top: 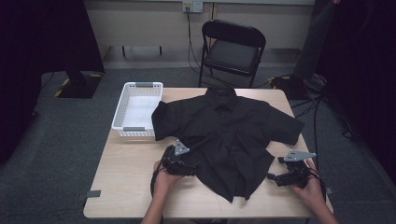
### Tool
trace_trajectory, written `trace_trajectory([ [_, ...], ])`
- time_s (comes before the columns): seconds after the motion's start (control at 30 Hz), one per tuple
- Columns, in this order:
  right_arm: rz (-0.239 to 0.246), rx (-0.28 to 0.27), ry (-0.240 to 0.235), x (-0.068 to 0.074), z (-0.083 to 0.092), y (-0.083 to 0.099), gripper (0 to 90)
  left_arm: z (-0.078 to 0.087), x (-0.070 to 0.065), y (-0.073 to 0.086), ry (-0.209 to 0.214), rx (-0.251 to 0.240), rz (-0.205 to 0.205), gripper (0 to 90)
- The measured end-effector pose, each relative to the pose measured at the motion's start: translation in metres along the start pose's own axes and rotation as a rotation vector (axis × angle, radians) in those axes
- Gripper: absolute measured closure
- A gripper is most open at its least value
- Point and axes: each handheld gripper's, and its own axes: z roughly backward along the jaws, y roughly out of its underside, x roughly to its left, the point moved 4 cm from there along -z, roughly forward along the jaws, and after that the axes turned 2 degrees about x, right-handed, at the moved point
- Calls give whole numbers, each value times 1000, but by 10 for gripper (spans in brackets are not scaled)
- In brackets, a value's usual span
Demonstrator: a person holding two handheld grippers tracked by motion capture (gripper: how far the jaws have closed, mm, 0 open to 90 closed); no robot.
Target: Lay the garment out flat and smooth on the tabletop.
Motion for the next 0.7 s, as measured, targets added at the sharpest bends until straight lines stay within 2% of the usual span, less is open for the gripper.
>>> trace_trajectory([
  [0.17,0,0,0,0,0,0,82,-2,-1,5,-9,27,-11,138],
  [0.27,0,0,-1,0,0,0,81,-2,-1,5,-10,21,-18,137],
  [0.33,0,0,-1,0,0,0,81,-2,-1,6,-18,46,-34,137],
  [0.7,-7,-5,9,0,1,0,98,-3,-2,6,-16,47,-34,134],
])
